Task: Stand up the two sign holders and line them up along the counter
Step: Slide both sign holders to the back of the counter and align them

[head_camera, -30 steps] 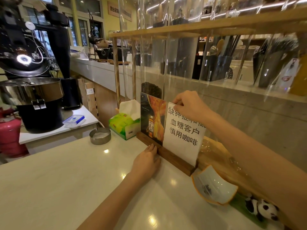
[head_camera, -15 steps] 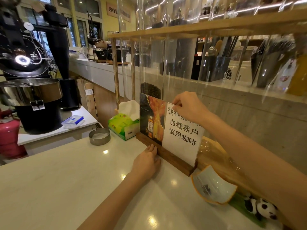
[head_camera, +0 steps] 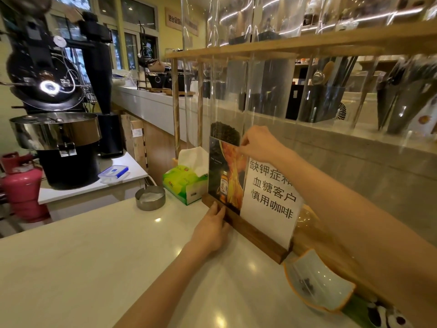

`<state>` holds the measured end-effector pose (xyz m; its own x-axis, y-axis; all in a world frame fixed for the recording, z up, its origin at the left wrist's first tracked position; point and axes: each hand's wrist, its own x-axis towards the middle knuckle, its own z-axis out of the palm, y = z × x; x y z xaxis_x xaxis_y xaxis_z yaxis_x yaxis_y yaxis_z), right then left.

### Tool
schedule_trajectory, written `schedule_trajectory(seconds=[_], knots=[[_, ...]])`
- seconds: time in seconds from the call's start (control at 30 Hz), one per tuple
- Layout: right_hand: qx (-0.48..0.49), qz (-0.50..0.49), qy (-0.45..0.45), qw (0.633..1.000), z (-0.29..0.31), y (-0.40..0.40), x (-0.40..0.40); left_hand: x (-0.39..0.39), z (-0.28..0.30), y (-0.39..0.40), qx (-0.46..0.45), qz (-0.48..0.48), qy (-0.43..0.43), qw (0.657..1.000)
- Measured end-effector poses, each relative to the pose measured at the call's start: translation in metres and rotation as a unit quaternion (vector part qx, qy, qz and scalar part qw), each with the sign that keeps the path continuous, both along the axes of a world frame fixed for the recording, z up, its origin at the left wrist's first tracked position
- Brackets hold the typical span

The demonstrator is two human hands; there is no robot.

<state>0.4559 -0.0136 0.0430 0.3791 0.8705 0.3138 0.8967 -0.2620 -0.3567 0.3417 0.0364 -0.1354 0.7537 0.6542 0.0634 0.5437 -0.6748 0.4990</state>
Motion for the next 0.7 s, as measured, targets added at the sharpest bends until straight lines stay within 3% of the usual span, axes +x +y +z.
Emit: schedule_trajectory(seconds=[0.7], knots=[[0.001, 0.020, -0.072, 0.997, 0.0037, 0.0113, 0.0014, 0.0009, -0.0033, 0.0074, 0.022, -0.029, 0.001, 0.999]])
